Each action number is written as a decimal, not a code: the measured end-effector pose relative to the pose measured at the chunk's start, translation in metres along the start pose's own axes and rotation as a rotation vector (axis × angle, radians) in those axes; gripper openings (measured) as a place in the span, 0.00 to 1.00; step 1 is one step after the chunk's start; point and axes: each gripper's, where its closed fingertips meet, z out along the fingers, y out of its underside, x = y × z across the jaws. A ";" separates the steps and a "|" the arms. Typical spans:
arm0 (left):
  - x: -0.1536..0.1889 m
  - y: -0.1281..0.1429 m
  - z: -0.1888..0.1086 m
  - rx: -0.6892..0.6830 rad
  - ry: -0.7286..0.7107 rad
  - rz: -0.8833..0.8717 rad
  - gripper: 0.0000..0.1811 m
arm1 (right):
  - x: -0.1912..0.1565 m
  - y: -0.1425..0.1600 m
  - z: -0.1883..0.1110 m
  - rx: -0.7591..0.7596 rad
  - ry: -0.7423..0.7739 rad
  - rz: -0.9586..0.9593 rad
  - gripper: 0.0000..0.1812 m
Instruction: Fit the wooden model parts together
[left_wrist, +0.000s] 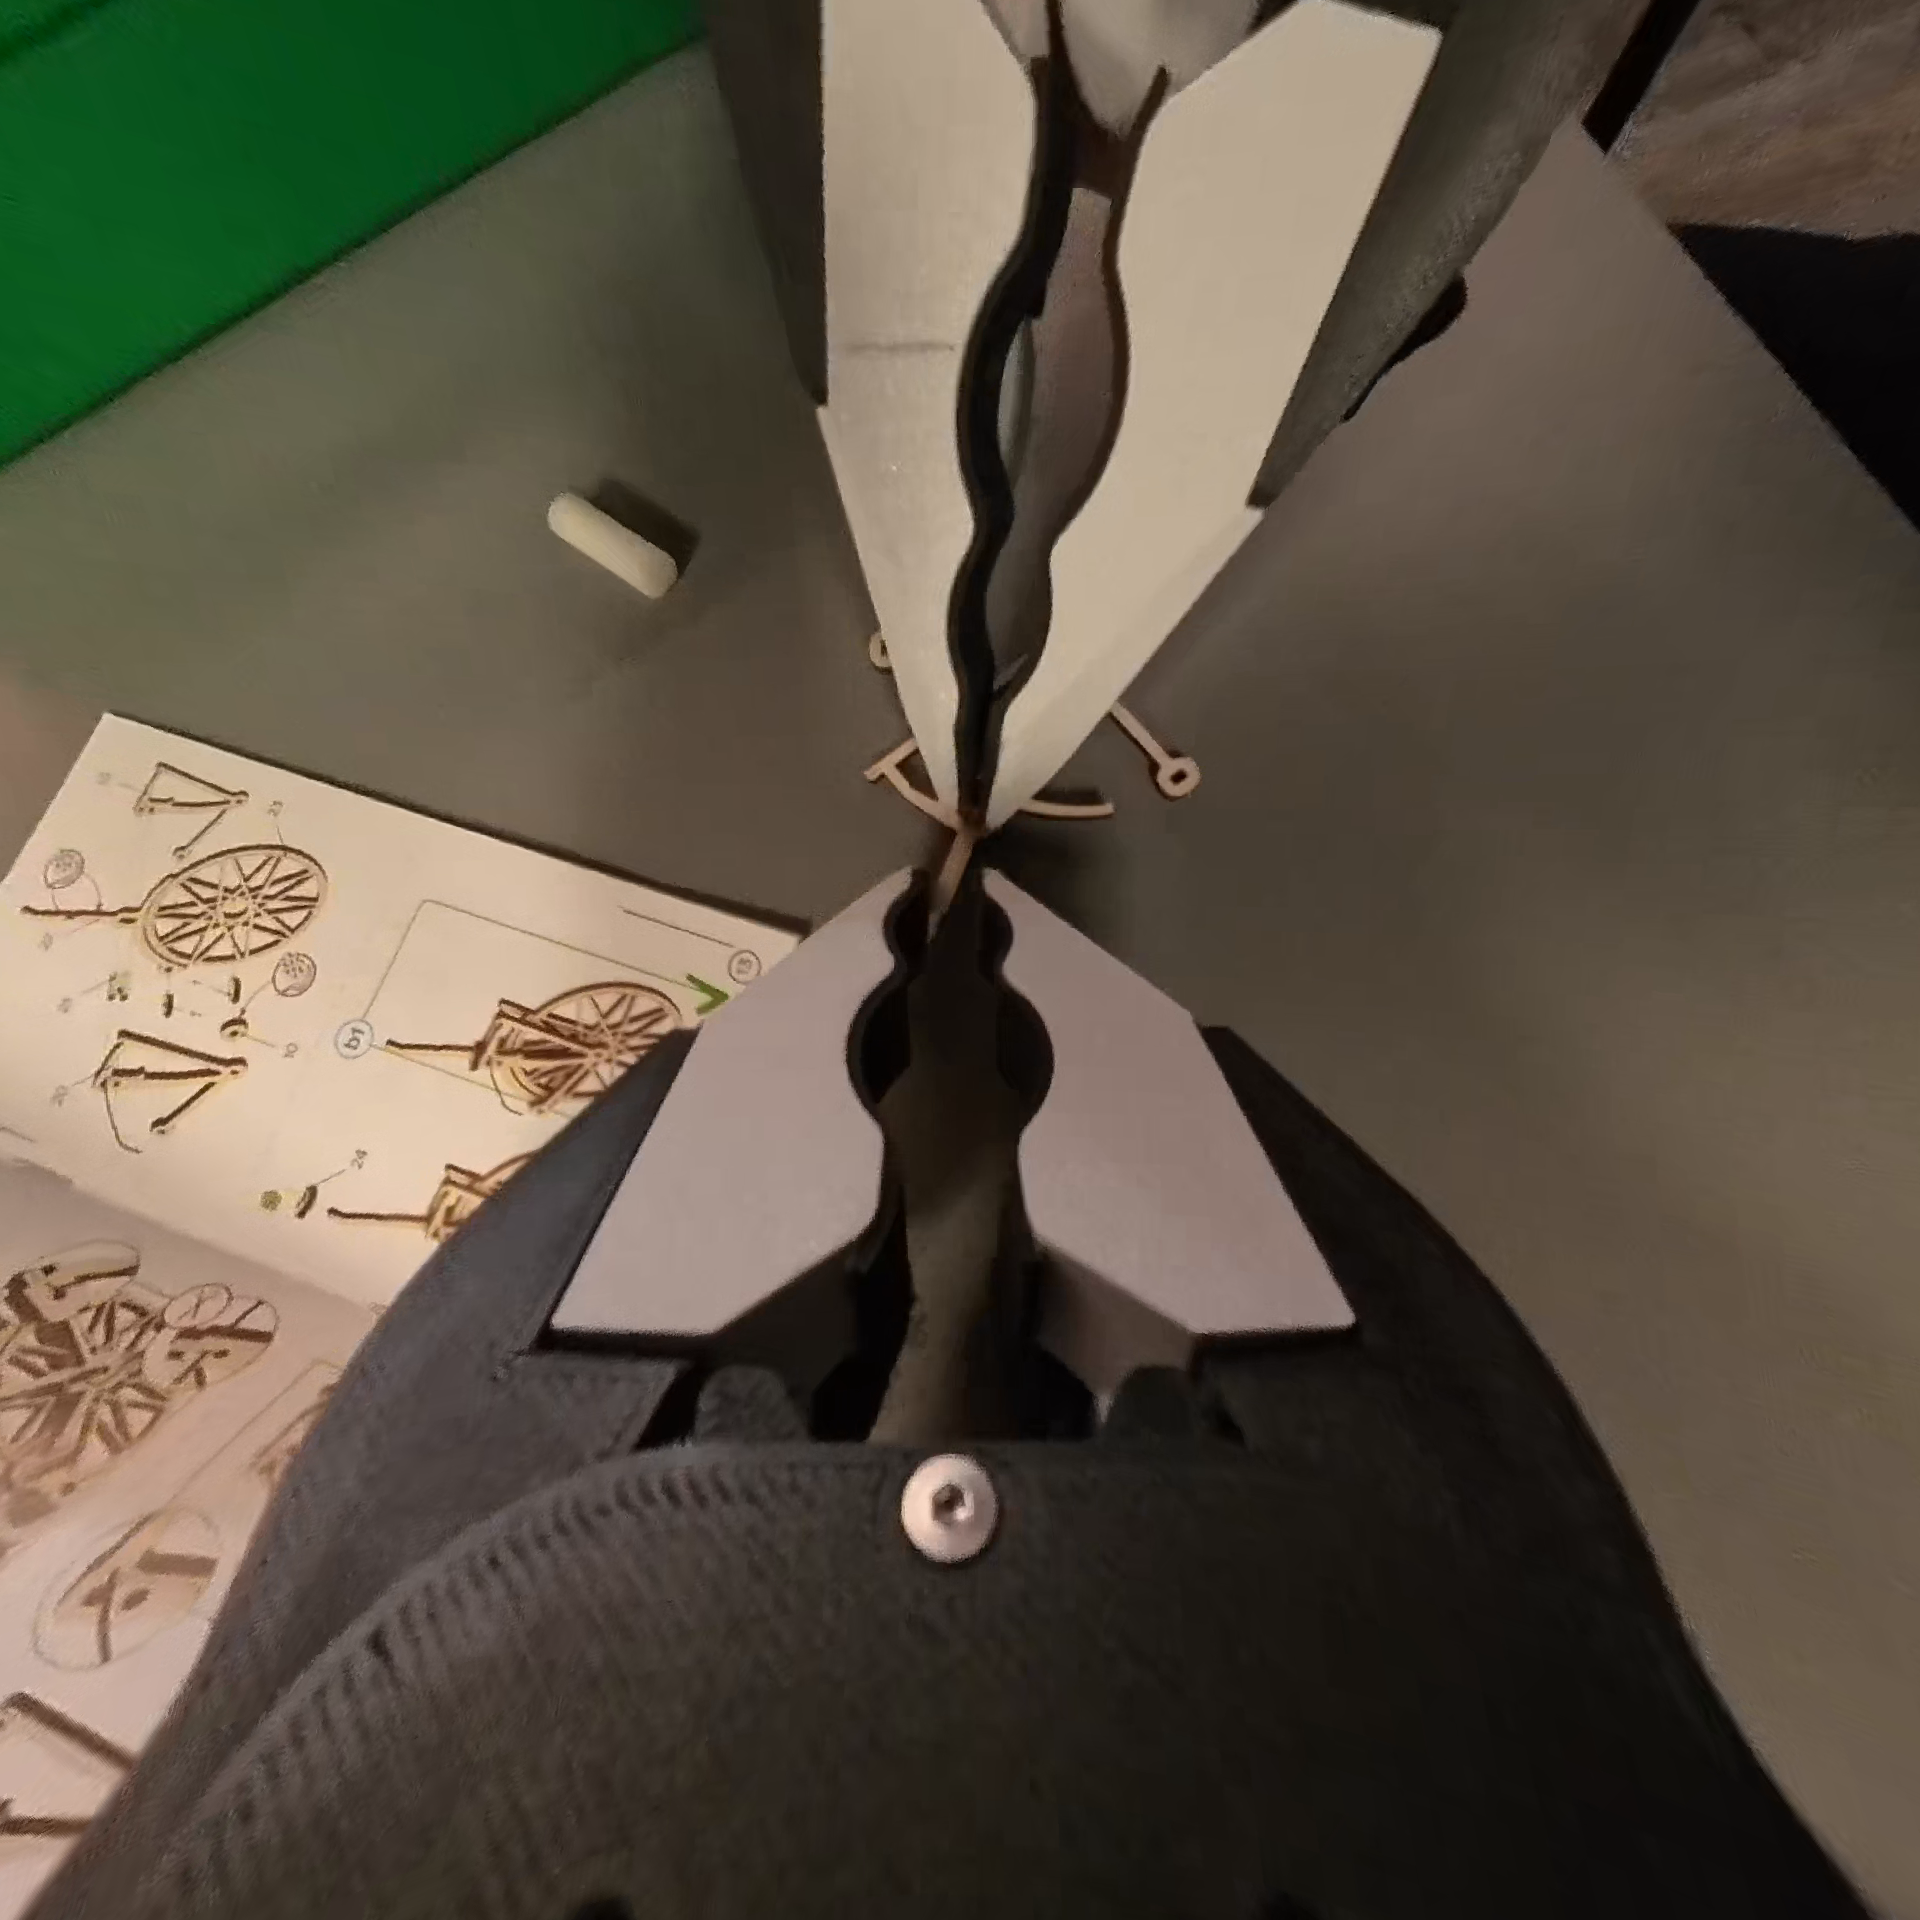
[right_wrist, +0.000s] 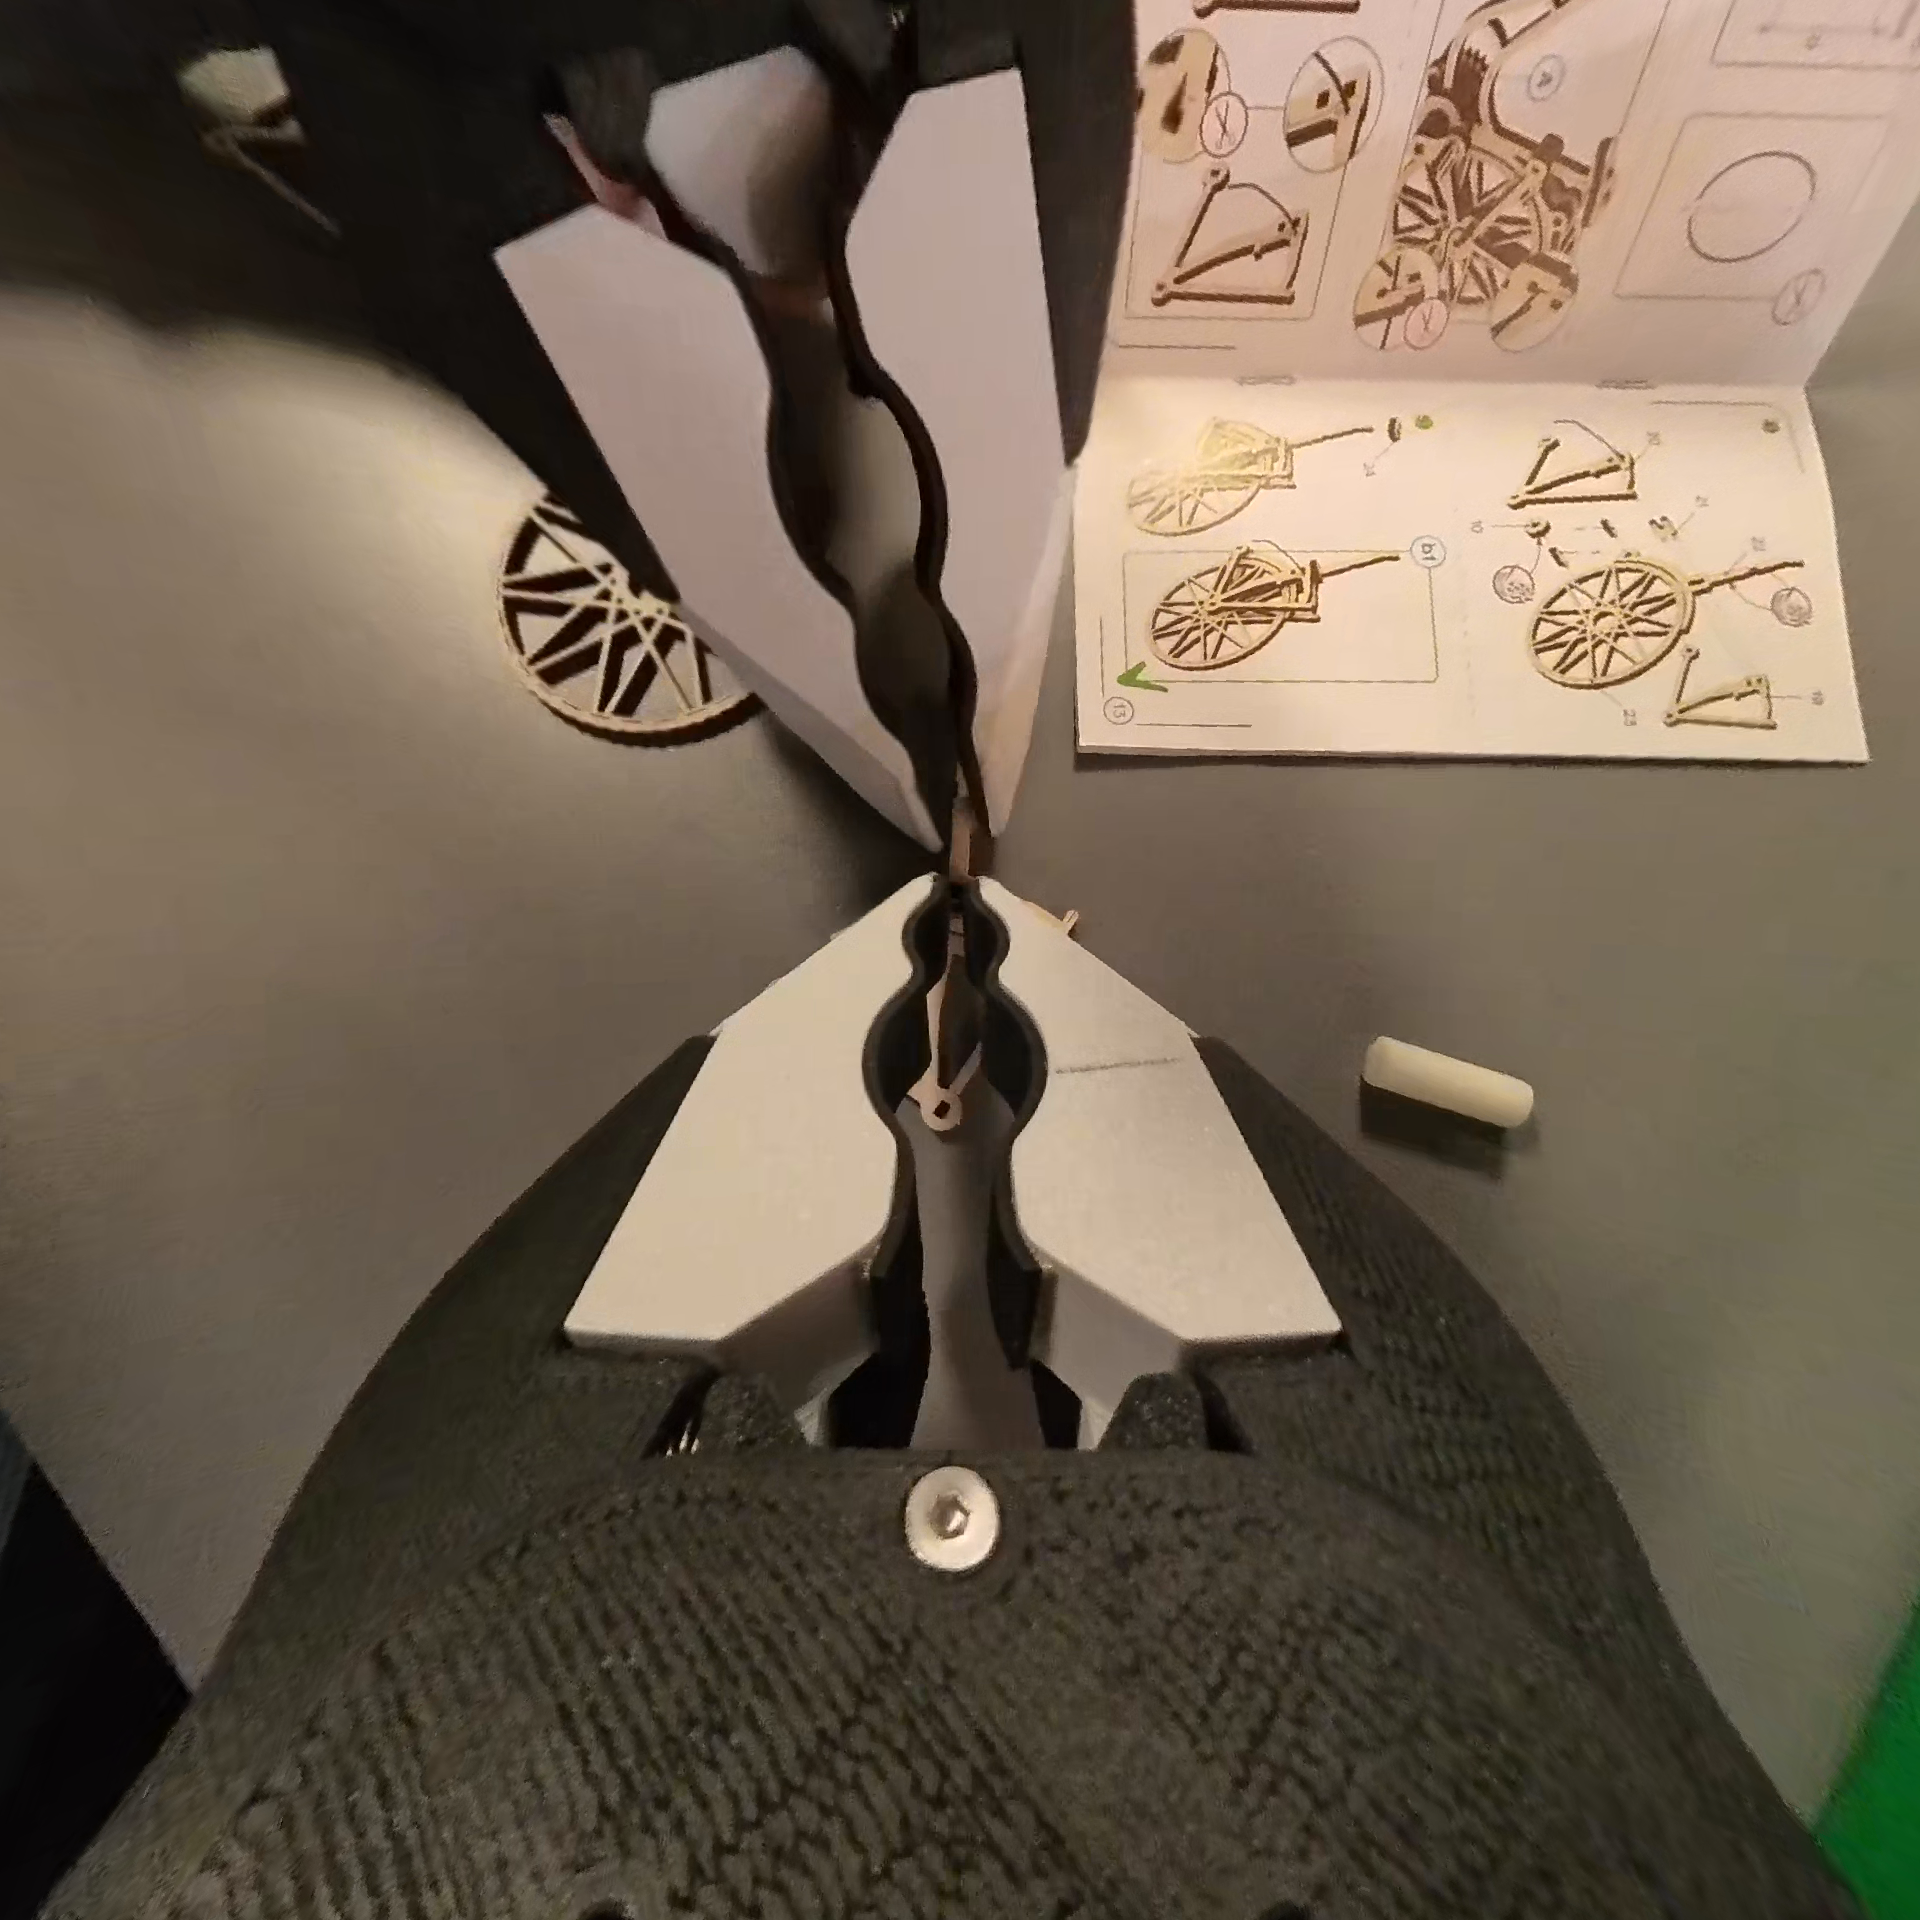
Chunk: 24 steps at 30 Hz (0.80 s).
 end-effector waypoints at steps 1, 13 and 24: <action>0.000 0.000 0.000 -0.007 0.008 0.009 0.03 | 0.000 0.000 0.000 0.009 0.007 0.003 0.00; -0.008 -0.004 -0.009 0.031 0.066 -0.202 0.01 | -0.008 -0.018 -0.036 0.250 0.186 -0.329 0.33; 0.028 -0.046 -0.062 0.263 0.596 -0.592 0.01 | -0.029 -0.039 -0.048 0.138 0.296 -0.838 0.22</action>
